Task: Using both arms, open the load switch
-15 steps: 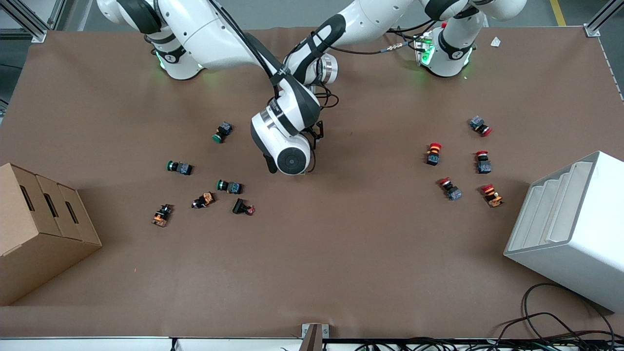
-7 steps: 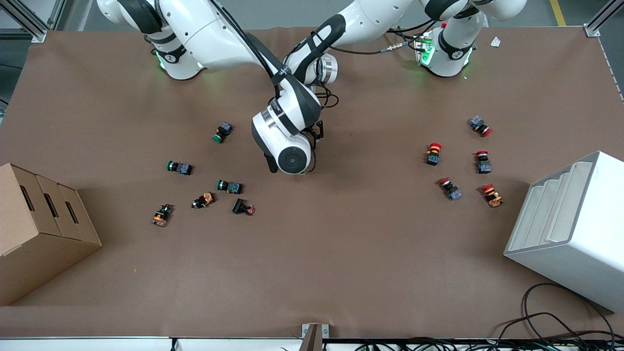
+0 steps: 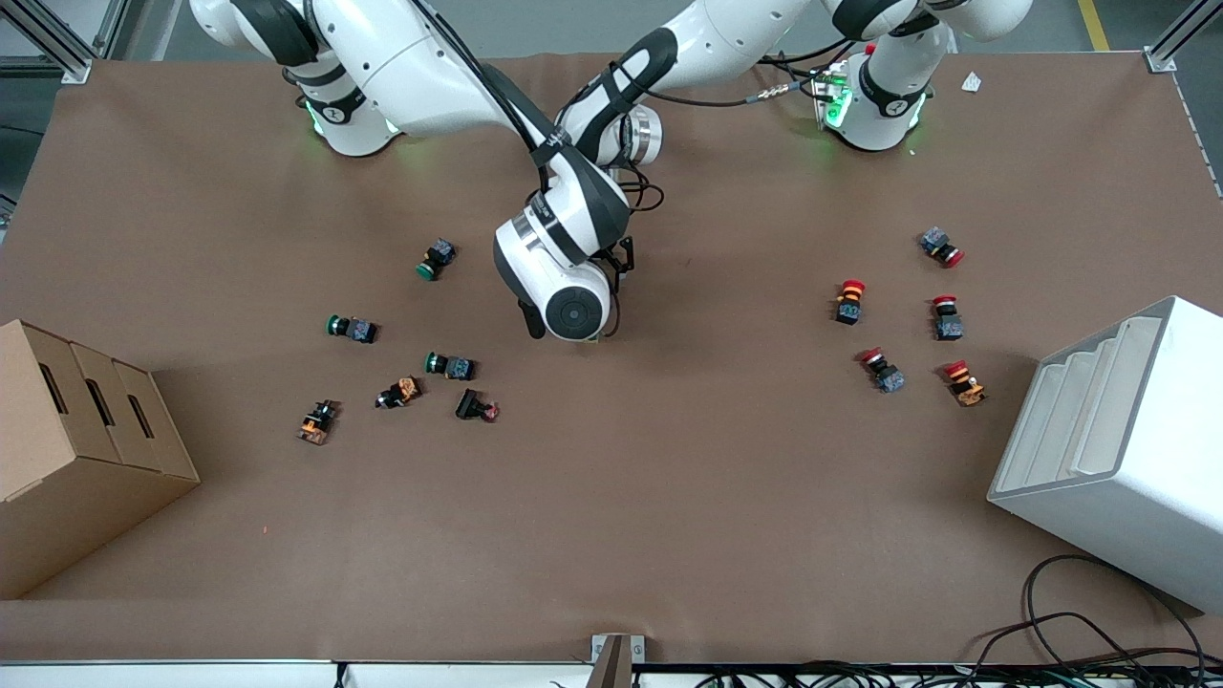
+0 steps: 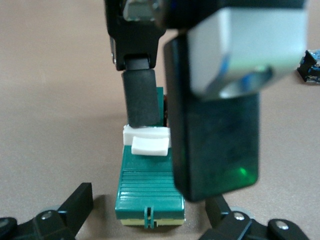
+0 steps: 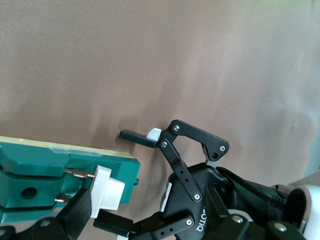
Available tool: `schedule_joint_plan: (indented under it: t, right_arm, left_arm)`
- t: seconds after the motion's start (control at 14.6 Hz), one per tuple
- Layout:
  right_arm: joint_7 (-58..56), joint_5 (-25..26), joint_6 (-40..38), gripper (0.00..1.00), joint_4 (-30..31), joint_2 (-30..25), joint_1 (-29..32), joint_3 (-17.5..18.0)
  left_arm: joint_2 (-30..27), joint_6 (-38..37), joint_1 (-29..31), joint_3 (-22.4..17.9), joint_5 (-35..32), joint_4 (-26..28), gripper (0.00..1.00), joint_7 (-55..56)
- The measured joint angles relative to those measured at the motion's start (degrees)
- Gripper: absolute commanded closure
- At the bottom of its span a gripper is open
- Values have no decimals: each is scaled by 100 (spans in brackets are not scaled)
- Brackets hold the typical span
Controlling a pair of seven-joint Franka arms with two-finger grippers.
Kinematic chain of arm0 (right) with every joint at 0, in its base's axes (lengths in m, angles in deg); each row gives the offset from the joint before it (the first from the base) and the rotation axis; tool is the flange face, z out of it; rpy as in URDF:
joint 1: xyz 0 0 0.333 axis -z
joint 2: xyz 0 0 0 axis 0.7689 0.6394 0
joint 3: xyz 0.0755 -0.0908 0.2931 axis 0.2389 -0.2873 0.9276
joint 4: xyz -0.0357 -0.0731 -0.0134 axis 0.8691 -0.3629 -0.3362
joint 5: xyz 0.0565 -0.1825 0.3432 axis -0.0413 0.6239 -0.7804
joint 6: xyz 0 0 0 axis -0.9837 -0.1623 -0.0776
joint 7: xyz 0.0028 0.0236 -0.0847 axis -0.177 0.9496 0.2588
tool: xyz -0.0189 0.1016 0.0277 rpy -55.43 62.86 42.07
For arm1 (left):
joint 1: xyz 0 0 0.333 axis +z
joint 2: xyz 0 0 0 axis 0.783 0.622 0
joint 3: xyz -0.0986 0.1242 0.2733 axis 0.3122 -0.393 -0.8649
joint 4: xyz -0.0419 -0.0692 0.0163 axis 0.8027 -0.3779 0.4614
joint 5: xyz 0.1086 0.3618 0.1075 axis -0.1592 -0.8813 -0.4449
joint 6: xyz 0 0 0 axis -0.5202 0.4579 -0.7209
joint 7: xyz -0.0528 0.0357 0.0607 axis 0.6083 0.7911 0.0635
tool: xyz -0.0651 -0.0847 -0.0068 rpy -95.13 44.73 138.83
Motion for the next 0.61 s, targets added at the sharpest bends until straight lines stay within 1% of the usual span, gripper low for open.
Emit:
schedule_joint_plan:
  t: [0.27,0.61]
  right_arm:
    - [1,2,102,0,50,0,-86,-7]
    - [-113,2,73,0,5,-16,-41,-82]
  left_arm:
    - [0,0,0,0,0,0,1,0]
    - [1,0,-1,0,0,-1,1,0]
